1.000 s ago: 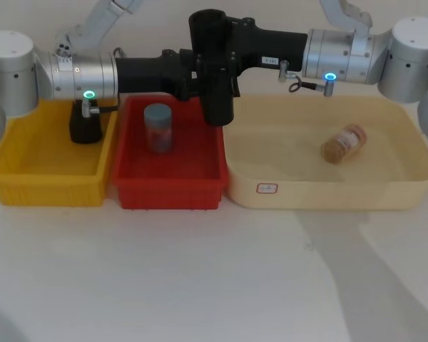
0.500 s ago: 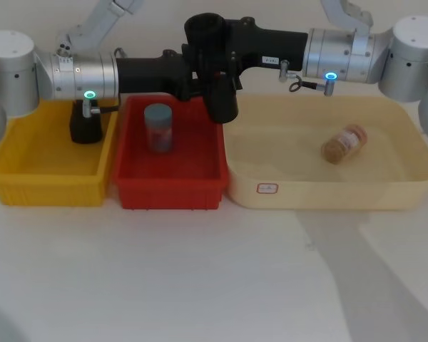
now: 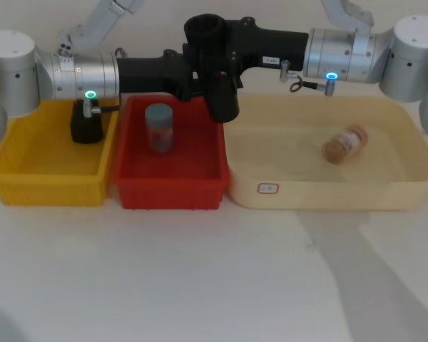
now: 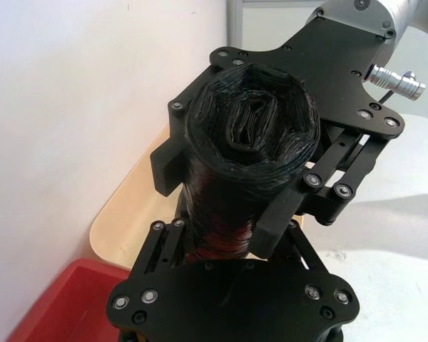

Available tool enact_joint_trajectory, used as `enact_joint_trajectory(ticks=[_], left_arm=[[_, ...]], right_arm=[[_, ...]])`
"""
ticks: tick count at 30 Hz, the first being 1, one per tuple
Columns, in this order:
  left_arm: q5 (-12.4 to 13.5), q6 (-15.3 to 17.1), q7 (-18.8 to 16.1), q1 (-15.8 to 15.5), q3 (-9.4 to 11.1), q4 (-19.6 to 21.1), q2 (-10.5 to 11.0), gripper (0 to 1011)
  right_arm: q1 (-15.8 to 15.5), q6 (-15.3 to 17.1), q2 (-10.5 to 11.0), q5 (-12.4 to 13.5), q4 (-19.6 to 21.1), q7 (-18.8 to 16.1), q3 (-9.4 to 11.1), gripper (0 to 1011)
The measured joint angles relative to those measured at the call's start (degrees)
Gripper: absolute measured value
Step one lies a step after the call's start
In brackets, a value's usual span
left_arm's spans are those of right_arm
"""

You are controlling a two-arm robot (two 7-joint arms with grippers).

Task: Pick up the garbage bag with the one hand and transfer it to the other hand.

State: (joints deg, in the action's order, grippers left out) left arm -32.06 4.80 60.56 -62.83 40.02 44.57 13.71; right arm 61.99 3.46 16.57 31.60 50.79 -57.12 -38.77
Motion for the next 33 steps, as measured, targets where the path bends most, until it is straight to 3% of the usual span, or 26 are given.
enact_joint_trajectory(ticks=[33], left_arm=[[0.00,0.00,-0.01,0.00,0.00,0.00,0.01,415]], right_arm=[[0.00,0.00,-0.01,-0.01,0.00,-0.08,0.00,472]])
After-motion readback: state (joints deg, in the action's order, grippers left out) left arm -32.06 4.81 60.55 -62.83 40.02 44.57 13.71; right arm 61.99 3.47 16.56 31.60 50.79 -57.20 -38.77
